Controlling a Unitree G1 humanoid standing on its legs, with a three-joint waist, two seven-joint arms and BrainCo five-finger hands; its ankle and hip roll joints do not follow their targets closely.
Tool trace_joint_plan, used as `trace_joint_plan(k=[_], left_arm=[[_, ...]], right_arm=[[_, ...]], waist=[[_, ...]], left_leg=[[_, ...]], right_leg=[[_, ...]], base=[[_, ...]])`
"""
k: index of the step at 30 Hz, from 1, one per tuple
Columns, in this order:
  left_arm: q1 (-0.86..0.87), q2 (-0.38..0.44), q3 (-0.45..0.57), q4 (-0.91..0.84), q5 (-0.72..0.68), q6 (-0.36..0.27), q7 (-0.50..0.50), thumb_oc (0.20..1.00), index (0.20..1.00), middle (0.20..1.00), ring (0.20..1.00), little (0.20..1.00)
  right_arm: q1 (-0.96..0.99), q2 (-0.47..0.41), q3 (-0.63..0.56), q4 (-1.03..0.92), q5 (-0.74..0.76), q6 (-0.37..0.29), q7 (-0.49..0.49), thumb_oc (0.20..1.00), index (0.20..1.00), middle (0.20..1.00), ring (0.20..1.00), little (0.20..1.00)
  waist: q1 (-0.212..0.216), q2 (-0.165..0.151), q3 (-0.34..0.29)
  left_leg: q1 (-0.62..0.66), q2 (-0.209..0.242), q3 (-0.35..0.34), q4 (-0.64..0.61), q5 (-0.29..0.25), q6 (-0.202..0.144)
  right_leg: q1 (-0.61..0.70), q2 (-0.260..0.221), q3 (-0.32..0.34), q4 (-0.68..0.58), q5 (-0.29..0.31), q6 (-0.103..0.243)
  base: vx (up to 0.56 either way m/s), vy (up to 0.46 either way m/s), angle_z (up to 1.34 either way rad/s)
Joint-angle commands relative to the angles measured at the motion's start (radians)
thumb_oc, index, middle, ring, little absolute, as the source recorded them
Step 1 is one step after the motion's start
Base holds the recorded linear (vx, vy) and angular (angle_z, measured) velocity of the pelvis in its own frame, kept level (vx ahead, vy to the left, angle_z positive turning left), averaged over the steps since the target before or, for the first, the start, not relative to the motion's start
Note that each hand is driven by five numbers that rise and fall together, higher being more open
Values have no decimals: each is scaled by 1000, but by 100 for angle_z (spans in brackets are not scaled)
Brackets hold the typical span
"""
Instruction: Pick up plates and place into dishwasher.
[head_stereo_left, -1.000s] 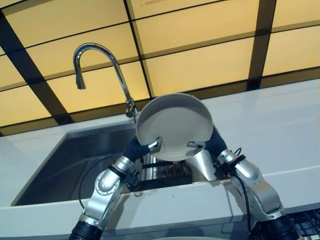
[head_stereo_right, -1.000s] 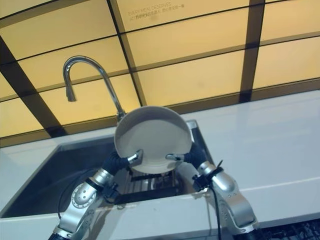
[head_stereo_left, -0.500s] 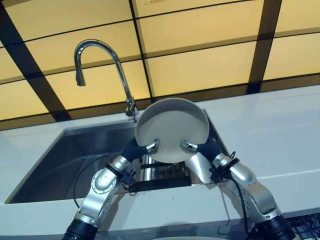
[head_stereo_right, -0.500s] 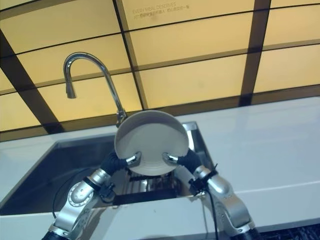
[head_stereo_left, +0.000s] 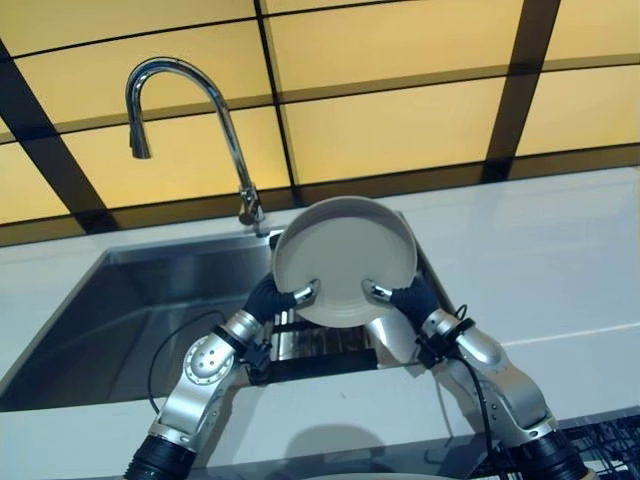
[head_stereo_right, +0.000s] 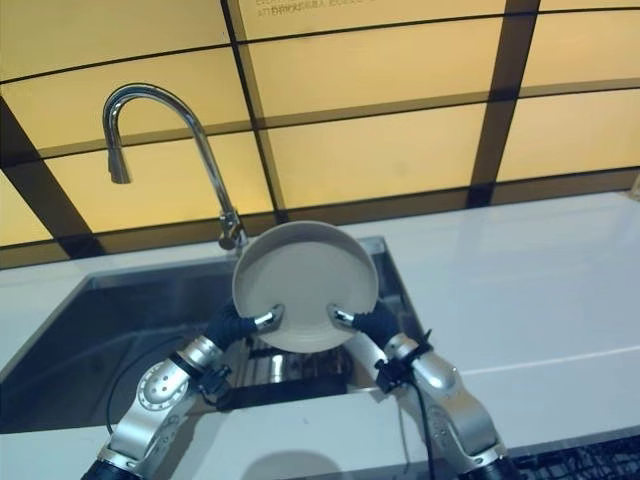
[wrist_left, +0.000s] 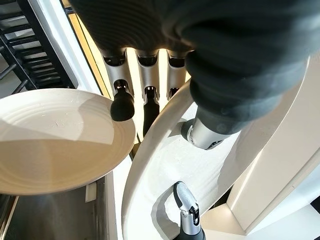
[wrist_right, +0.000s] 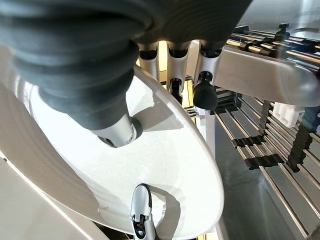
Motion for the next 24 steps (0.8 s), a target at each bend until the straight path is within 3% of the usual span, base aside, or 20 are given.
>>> trace_joint_plan(k=[1,2,6,13,19,24], left_arm=[[-121,25,-57,-24,-22,-44,-57,398,398,398,398,398],[-124,26,-57,-18,-33,-38,-39,1000,1000,1000,1000,1000],[-114,6,-39,-3,-100,10,-3,1000,1000,1000,1000,1000],[-99,-4,-1,0,-139,31,39,1000,1000,1000,1000,1000],[-118,-19,19,36,-227,63,59,1000,1000,1000,1000,1000],[-149,-21,22,47,-258,77,68,1000,1000,1000,1000,1000]], right_arm=[[-130,46,4,25,41,-57,-18,200,200,200,200,200],[-132,44,4,25,39,-60,-17,200,200,200,200,200],[-140,38,0,26,15,-73,-36,200,200,200,200,200],[-150,13,-40,16,-17,-88,-63,200,200,200,200,200],[-225,-49,-82,6,-53,-108,-97,200,200,200,200,200],[-339,-123,-129,-3,-74,-79,-189,200,200,200,200,200]], waist=[[14,-58,-17],[13,-59,-16],[16,-66,-15],[17,-79,-15],[11,-92,-15],[2,-102,-18]], left_leg=[[48,-36,25,1,-147,25],[48,-35,26,1,-146,25],[47,-30,31,1,-148,25],[47,-21,44,1,-150,24],[47,-13,65,8,-154,21],[39,-8,88,27,-168,22]], right_leg=[[5,-29,48,-117,57,72],[6,-28,48,-117,57,71],[4,-24,45,-117,56,69],[1,-18,44,-117,53,66],[-5,-14,54,-117,54,64],[-15,-14,62,-117,59,65]], base=[[-39,-27,-2],[-38,-24,-2],[-41,-28,-2],[-42,-28,-2],[-55,-17,-9],[-49,-9,-13]])
